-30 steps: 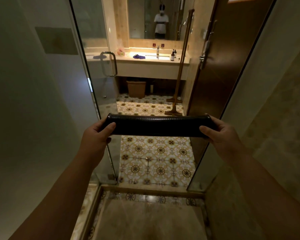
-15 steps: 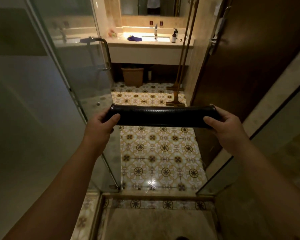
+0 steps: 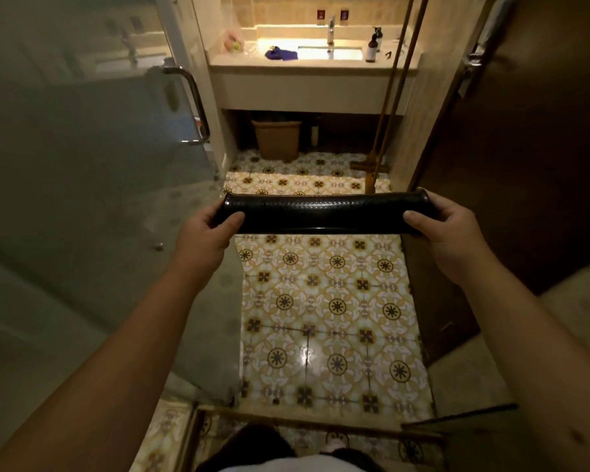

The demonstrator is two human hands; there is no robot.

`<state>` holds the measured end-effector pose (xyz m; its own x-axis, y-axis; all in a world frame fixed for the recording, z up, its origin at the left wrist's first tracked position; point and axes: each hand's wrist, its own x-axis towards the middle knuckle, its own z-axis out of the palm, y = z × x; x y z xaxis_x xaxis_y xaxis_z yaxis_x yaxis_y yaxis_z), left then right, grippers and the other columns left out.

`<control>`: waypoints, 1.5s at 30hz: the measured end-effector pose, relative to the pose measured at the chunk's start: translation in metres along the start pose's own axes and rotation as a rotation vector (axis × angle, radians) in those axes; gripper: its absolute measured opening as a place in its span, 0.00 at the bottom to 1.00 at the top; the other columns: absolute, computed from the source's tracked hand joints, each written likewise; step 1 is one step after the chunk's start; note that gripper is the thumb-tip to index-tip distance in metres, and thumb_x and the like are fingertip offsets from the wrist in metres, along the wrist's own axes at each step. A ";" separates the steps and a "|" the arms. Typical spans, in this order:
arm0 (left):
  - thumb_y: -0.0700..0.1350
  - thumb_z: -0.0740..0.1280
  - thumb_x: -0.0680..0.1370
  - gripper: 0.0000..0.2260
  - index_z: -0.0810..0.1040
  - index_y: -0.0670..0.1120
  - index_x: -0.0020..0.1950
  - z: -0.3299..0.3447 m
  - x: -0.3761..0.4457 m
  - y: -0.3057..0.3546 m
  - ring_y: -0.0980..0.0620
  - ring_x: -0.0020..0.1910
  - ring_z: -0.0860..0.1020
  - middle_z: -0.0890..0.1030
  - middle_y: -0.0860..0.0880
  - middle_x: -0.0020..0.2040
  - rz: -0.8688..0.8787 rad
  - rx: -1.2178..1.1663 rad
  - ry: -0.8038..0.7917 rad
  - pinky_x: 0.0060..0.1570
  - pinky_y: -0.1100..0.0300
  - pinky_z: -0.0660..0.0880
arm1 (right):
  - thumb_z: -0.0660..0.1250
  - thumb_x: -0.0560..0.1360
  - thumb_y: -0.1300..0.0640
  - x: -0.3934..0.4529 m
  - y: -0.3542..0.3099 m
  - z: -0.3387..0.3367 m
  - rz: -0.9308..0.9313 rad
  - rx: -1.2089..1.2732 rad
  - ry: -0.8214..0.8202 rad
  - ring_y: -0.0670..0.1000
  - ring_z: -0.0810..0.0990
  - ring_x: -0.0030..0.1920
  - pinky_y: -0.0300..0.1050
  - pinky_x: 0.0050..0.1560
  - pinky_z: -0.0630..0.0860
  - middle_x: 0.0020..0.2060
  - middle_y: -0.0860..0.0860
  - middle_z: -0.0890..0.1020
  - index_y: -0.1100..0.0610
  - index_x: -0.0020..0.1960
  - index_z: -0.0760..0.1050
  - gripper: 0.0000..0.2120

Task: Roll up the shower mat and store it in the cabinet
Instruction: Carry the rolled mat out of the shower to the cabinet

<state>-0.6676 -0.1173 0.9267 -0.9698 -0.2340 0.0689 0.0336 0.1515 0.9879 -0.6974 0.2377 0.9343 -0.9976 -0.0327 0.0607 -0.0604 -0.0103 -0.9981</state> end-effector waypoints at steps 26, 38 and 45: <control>0.50 0.65 0.77 0.10 0.81 0.55 0.57 0.079 0.475 -0.105 0.63 0.37 0.76 0.82 0.61 0.41 -0.165 -0.046 -0.020 0.40 0.58 0.70 | 0.71 0.74 0.61 0.478 0.109 0.036 0.210 -0.043 0.050 0.50 0.83 0.54 0.49 0.55 0.81 0.54 0.50 0.84 0.45 0.54 0.82 0.13; 0.47 0.63 0.80 0.09 0.83 0.54 0.52 0.112 0.613 -0.147 0.53 0.47 0.78 0.84 0.57 0.44 -0.393 -0.169 0.212 0.43 0.57 0.70 | 0.72 0.74 0.59 0.711 0.138 0.054 0.184 -0.190 -0.238 0.48 0.83 0.53 0.44 0.52 0.80 0.52 0.47 0.84 0.49 0.60 0.80 0.15; 0.47 0.64 0.79 0.09 0.84 0.54 0.52 0.099 0.662 -0.153 0.58 0.41 0.80 0.84 0.53 0.45 -0.395 -0.241 0.441 0.35 0.64 0.71 | 0.73 0.73 0.59 0.831 0.149 0.101 0.213 -0.203 -0.449 0.44 0.83 0.49 0.39 0.47 0.80 0.51 0.45 0.83 0.52 0.64 0.78 0.21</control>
<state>-1.3386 -0.1998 0.8077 -0.7314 -0.6092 -0.3065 -0.2024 -0.2353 0.9506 -1.5320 0.1083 0.8370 -0.8788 -0.4376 -0.1901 0.0919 0.2356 -0.9675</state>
